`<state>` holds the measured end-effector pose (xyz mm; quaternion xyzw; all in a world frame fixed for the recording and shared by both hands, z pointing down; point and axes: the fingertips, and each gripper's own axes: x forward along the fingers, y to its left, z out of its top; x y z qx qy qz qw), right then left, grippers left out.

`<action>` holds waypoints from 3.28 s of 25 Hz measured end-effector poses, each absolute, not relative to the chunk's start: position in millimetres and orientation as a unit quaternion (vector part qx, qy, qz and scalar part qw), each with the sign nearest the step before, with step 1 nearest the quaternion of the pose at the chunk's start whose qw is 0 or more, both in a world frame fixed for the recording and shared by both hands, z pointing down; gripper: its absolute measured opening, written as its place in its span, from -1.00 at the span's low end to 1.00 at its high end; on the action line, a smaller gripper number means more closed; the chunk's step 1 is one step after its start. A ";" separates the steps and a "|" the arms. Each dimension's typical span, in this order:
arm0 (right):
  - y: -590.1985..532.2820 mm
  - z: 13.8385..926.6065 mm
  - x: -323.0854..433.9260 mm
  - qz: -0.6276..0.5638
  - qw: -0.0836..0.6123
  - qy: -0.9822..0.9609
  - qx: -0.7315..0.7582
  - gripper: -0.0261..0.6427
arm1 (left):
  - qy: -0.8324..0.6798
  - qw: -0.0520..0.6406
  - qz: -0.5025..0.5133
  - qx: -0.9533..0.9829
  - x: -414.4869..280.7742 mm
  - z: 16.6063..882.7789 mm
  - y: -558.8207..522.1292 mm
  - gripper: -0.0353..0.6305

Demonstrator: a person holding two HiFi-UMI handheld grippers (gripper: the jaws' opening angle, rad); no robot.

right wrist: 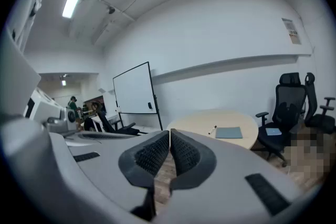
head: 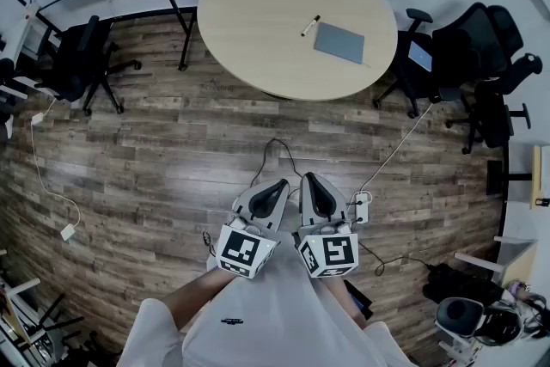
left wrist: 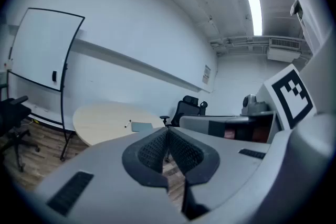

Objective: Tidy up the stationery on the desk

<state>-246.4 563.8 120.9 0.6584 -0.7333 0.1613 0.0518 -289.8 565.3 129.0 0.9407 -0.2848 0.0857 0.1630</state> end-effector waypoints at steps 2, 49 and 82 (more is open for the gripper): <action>567.7 117.3 -275.2 0.151 0.048 -0.736 0.658 -0.81 | -0.302 0.161 0.079 0.936 -324.3 128.6 562.5 -0.83; 332.4 145.4 -103.9 0.224 -0.018 -0.721 0.655 -0.82 | -0.255 0.175 0.114 0.944 -161.6 150.0 297.2 -0.82; 76.4 211.7 157.5 0.197 0.128 -0.791 0.565 -0.82 | -0.285 0.284 0.181 0.897 90.2 239.5 81.6 -0.82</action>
